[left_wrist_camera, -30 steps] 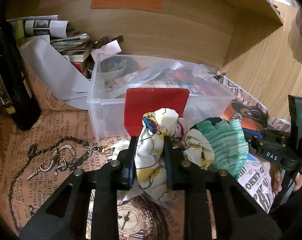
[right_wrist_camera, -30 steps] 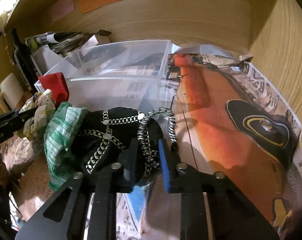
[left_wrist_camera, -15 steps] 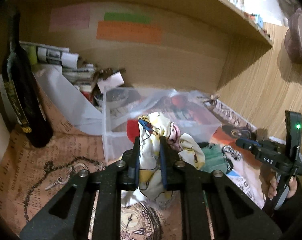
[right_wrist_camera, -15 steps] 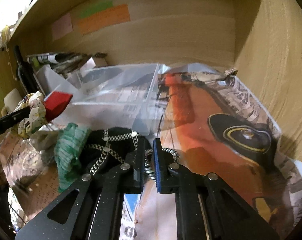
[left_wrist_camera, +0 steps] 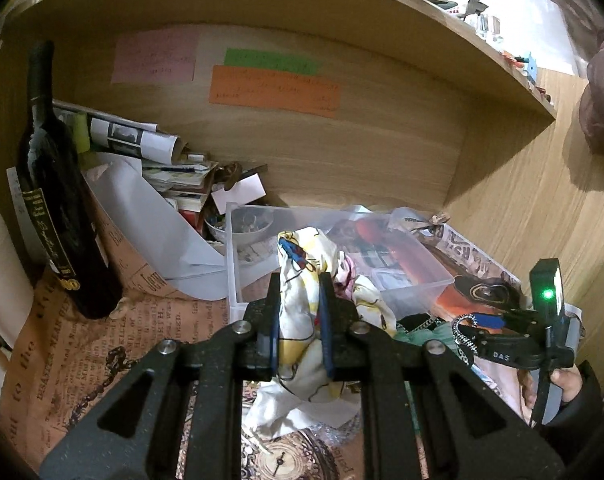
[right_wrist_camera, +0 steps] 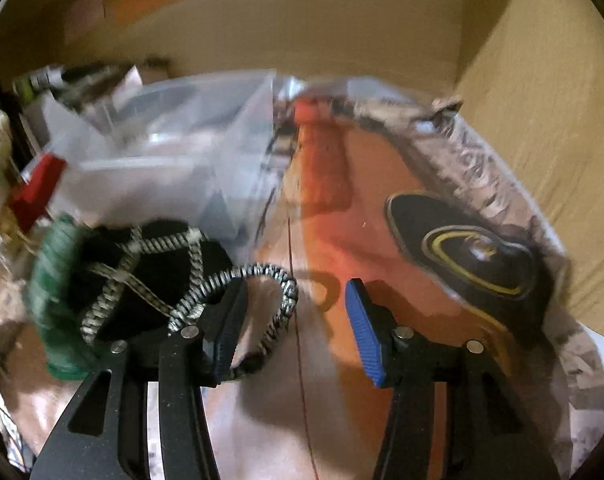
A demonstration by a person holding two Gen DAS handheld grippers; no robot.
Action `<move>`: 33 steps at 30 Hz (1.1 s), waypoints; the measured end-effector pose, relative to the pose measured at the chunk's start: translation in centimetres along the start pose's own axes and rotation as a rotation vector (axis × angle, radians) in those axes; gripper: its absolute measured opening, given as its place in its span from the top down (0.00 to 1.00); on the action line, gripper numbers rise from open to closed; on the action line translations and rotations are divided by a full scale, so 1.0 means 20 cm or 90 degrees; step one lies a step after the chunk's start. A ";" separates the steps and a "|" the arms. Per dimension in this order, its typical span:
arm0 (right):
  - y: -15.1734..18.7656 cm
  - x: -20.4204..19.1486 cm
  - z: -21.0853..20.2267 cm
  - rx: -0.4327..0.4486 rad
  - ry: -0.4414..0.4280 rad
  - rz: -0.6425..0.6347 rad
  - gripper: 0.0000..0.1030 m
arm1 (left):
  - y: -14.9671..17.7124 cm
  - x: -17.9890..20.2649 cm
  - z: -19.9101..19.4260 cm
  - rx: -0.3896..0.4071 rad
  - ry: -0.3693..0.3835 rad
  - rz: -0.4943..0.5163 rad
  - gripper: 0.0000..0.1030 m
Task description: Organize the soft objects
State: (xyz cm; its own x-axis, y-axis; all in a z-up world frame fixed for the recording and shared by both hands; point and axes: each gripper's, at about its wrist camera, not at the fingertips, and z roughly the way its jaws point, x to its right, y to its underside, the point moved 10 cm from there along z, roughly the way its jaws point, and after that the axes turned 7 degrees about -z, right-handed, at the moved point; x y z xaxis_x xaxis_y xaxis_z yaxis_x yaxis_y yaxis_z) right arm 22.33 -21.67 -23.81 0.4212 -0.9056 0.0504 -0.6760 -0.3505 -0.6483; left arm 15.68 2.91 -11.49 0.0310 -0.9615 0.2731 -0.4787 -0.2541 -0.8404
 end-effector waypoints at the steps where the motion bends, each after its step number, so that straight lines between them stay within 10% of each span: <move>1: -0.01 -0.01 0.01 -0.003 0.004 -0.013 0.72 | 0.00 0.00 0.00 -0.001 0.000 0.000 0.85; 3: -0.02 -0.01 0.00 0.004 -0.005 -0.016 0.92 | 0.00 0.00 0.02 -0.003 -0.002 -0.001 0.85; 21: -0.53 -0.17 -0.42 0.226 -0.042 -0.020 0.93 | -0.31 -0.02 0.16 0.035 -0.029 0.002 0.85; 33: -0.74 -0.43 -0.19 0.180 -0.106 -0.071 0.93 | -0.26 -0.07 0.47 -0.062 -0.049 0.006 0.85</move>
State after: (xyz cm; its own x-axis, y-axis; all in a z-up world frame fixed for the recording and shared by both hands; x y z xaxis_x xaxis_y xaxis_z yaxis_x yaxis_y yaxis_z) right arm 26.47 -9.56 -11.75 0.5918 -0.8058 0.0238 -0.4349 -0.3439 -0.8322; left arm 26.47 4.62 -11.86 0.0911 -0.9699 0.2256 -0.5627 -0.2371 -0.7920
